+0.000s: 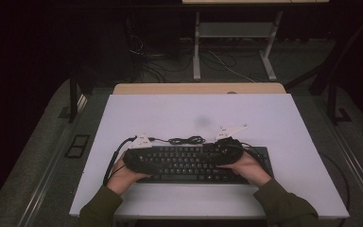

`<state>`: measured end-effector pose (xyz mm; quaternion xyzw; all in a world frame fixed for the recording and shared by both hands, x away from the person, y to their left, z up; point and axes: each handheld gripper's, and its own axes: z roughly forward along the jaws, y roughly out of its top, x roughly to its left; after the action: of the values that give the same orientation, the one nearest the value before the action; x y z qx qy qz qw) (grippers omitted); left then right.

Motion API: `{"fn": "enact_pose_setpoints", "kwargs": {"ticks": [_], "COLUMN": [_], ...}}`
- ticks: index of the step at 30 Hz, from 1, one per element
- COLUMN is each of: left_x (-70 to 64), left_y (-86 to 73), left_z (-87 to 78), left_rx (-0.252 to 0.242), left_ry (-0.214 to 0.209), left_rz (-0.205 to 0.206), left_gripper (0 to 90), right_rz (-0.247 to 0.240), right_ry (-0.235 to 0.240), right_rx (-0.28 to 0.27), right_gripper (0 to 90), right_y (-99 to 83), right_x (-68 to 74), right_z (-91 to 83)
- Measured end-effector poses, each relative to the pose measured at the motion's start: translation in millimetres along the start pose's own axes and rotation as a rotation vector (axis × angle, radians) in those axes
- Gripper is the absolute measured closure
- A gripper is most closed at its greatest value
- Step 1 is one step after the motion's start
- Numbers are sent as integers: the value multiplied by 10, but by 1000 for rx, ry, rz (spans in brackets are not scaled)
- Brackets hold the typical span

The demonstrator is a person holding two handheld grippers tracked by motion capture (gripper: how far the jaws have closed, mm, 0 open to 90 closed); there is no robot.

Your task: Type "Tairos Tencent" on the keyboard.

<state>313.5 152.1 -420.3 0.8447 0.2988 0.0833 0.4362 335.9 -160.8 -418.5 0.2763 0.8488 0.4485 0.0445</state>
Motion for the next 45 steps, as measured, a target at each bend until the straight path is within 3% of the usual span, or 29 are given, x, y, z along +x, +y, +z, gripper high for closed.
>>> {"fn": "enact_pose_setpoints", "kwargs": {"ticks": [5,14,30,45], "left_x": [11,14,27,29], "left_y": [0,-1,-1,0], "left_z": [-3,-5,-26,-23], "left_rx": [-5,-15,-25,-27], "left_ry": [14,27,35,39], "left_rz": [2,1,-1,2], "left_gripper": [217,199,195,195], "right_rz": [2,-7,13,-3], "right_ry": [19,37,46,47], "right_rx": [-1,10,28,96], "right_gripper": [692,890,891,891], "right_y": [-31,-146,-356,-485], "right_x": [8,21,15,19], "right_z": [-79,-233,-407,-359]}}
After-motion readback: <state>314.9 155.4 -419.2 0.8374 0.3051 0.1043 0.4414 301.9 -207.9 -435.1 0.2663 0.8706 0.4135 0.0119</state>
